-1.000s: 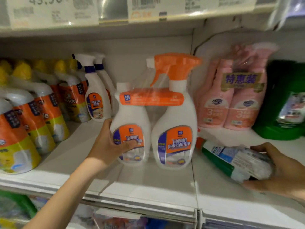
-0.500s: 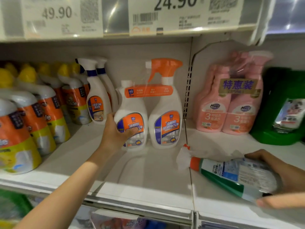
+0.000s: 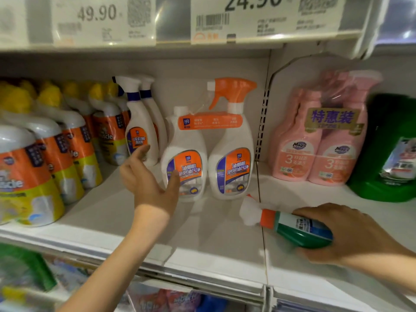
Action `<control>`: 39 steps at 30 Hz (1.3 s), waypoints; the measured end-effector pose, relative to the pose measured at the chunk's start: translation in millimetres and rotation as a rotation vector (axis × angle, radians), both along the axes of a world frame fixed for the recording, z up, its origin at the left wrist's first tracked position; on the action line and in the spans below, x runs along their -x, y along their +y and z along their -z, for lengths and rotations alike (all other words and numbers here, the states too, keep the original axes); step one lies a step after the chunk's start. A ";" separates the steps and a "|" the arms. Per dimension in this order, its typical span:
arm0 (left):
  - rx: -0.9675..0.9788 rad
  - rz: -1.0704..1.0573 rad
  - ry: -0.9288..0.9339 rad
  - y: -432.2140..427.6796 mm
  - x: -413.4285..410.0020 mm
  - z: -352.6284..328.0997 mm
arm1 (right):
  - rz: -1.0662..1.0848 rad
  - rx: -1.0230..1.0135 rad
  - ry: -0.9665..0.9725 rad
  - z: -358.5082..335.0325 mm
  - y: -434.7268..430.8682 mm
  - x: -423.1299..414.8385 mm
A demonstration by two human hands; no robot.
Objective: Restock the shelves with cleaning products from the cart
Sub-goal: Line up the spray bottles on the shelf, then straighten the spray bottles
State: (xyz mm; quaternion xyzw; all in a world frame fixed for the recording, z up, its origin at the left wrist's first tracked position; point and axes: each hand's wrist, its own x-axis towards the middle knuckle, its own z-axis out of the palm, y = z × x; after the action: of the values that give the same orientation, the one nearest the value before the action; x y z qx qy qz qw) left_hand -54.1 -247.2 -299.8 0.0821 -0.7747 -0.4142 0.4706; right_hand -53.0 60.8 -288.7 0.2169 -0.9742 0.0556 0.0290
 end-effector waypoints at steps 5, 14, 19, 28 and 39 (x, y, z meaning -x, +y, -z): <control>-0.181 0.327 -0.090 10.3 -16.7 -2.1 | -0.271 0.462 -0.116 -5.6 -17.0 2.9; -0.153 0.901 -0.619 22.7 -21.0 10.0 | -0.556 1.041 -0.558 -3.7 -64.7 20.1; -0.067 0.992 -0.640 47.8 -17.8 4.8 | -0.532 1.172 -0.723 8.1 -71.0 28.2; 0.067 0.810 -0.650 64.7 -13.2 9.3 | -0.282 0.994 -0.493 21.6 -45.1 13.4; -0.255 0.908 -0.566 51.6 -52.7 -6.2 | -0.199 1.317 -0.567 7.2 -57.8 -34.5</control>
State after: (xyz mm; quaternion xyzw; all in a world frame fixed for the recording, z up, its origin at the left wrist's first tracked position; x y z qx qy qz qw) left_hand -1.4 -195.6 -293.6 -0.0958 -0.7722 -0.6281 0.0043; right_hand -18.5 3.0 -295.9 0.2191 -0.6844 0.6874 -0.1054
